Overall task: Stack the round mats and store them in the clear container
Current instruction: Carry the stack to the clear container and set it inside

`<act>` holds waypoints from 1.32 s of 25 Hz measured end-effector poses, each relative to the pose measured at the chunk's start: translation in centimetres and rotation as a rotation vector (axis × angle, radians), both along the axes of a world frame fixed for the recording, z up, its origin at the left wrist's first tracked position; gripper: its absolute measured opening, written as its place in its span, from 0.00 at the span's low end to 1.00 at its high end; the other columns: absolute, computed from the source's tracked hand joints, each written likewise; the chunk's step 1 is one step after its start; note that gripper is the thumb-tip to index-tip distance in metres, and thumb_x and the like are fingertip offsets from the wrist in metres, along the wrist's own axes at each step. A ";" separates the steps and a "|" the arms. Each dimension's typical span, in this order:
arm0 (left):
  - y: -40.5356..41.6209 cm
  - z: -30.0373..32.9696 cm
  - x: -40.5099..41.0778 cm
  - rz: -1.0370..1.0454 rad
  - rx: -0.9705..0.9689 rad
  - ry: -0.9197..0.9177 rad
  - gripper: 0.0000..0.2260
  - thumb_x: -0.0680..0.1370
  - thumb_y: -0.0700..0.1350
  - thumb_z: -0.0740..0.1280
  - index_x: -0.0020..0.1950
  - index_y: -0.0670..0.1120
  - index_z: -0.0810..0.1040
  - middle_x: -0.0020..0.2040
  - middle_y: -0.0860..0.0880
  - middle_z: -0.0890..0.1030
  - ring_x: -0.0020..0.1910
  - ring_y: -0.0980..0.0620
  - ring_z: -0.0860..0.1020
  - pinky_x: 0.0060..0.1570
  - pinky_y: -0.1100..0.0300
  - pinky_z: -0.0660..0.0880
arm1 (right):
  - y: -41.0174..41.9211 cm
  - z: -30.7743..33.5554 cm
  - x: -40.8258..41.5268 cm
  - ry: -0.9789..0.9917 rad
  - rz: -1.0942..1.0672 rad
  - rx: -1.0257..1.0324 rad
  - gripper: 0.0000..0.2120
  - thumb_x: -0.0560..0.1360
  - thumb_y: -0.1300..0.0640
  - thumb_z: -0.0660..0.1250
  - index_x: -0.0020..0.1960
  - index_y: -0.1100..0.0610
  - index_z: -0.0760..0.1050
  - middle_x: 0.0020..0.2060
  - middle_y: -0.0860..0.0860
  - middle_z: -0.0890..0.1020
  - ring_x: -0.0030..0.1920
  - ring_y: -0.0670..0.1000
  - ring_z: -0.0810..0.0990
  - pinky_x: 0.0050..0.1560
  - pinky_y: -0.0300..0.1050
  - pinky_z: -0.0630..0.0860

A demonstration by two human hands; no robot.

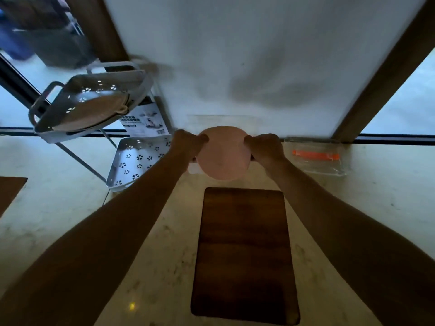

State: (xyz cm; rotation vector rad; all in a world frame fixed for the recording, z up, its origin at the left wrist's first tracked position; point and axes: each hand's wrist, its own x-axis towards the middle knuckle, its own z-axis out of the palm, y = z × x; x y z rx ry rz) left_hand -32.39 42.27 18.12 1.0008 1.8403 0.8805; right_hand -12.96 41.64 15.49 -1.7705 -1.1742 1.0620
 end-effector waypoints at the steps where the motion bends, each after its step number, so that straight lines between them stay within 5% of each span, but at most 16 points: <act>1: 1.6 0.6 -0.8 -0.011 0.001 0.034 0.10 0.73 0.45 0.72 0.41 0.40 0.75 0.37 0.45 0.79 0.33 0.49 0.80 0.20 0.63 0.73 | 1.7 0.7 -0.6 -0.013 0.015 0.023 0.15 0.66 0.54 0.67 0.36 0.68 0.79 0.33 0.61 0.84 0.38 0.60 0.84 0.45 0.58 0.82; 4: 5.8 1.7 -3.1 -0.085 0.053 0.102 0.07 0.73 0.39 0.71 0.46 0.37 0.79 0.40 0.41 0.81 0.32 0.48 0.79 0.17 0.63 0.73 | 6.2 1.8 -1.5 -0.080 0.068 0.053 0.11 0.64 0.56 0.68 0.36 0.65 0.81 0.31 0.57 0.84 0.35 0.56 0.85 0.44 0.52 0.83; 9: 10.5 -0.3 -6.4 -0.232 0.126 0.201 0.06 0.72 0.34 0.72 0.48 0.39 0.80 0.47 0.37 0.82 0.42 0.37 0.83 0.42 0.42 0.83 | 11.7 0.1 -2.2 -0.377 0.241 0.171 0.04 0.66 0.53 0.71 0.37 0.54 0.80 0.33 0.46 0.81 0.38 0.48 0.80 0.36 0.37 0.72; 13: 12.3 -3.4 -7.8 -0.338 0.205 0.467 0.04 0.72 0.41 0.73 0.43 0.46 0.79 0.42 0.47 0.82 0.36 0.51 0.81 0.34 0.61 0.76 | 14.3 -2.5 -2.7 -0.468 0.310 0.284 0.06 0.66 0.53 0.72 0.43 0.50 0.79 0.37 0.44 0.79 0.41 0.46 0.78 0.39 0.32 0.67; 18: 13.4 -7.7 -8.6 -0.494 0.379 0.802 0.06 0.73 0.42 0.71 0.48 0.42 0.81 0.47 0.43 0.82 0.48 0.43 0.78 0.50 0.52 0.74 | 15.1 -6.1 -3.2 -0.717 0.316 0.370 0.09 0.66 0.49 0.72 0.45 0.50 0.81 0.39 0.50 0.75 0.45 0.55 0.75 0.48 0.50 0.71; 25: 14.5 -11.1 -7.3 -0.440 0.351 0.934 0.09 0.73 0.44 0.73 0.52 0.46 0.82 0.53 0.42 0.76 0.56 0.42 0.74 0.55 0.47 0.72 | 14.7 -9.7 -2.5 -0.846 0.280 0.348 0.11 0.68 0.49 0.70 0.49 0.51 0.81 0.43 0.53 0.72 0.49 0.57 0.72 0.48 0.50 0.67; 33: 14.9 -12.3 -6.8 -0.436 0.310 0.982 0.08 0.75 0.45 0.70 0.53 0.45 0.83 0.50 0.43 0.78 0.53 0.43 0.76 0.54 0.47 0.72 | 14.9 -10.8 -3.0 -0.865 0.221 0.339 0.10 0.69 0.51 0.71 0.48 0.51 0.84 0.40 0.51 0.69 0.47 0.57 0.73 0.45 0.47 0.68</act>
